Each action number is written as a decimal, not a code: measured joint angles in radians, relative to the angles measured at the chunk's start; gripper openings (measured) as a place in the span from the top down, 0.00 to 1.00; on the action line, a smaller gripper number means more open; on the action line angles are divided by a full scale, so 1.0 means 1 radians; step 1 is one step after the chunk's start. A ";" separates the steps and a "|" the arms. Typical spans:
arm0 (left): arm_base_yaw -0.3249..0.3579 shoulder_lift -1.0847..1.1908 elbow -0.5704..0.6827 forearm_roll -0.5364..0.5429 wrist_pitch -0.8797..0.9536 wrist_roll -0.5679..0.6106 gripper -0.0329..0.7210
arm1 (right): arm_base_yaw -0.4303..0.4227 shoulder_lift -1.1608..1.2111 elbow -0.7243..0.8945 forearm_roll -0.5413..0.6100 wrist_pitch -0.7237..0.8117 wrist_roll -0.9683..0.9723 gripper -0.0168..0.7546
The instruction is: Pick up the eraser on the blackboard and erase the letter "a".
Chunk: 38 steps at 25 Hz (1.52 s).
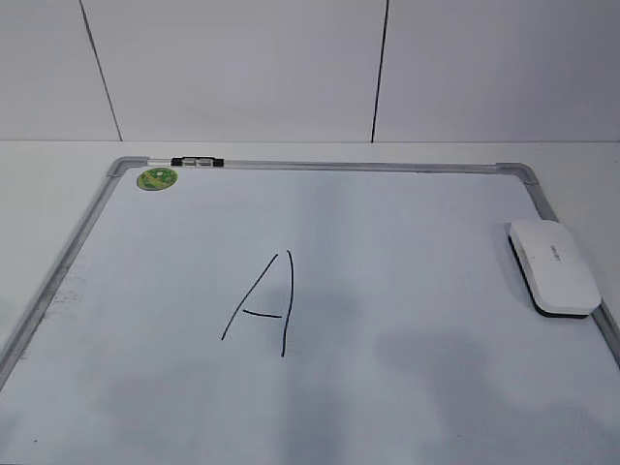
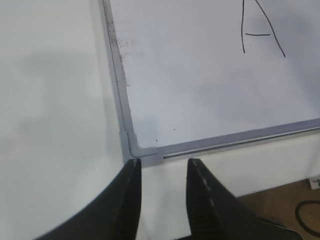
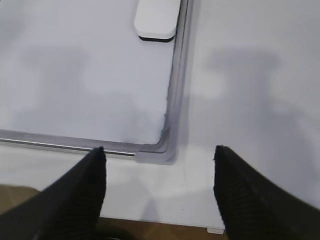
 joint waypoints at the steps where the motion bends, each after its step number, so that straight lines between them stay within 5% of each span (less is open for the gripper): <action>1: 0.000 0.000 0.004 0.005 -0.017 0.000 0.64 | 0.000 0.000 0.000 -0.017 0.000 -0.001 0.28; 38: 0.000 -0.100 0.039 0.032 -0.079 0.000 0.65 | 0.004 -0.044 0.050 -0.094 -0.128 -0.002 0.28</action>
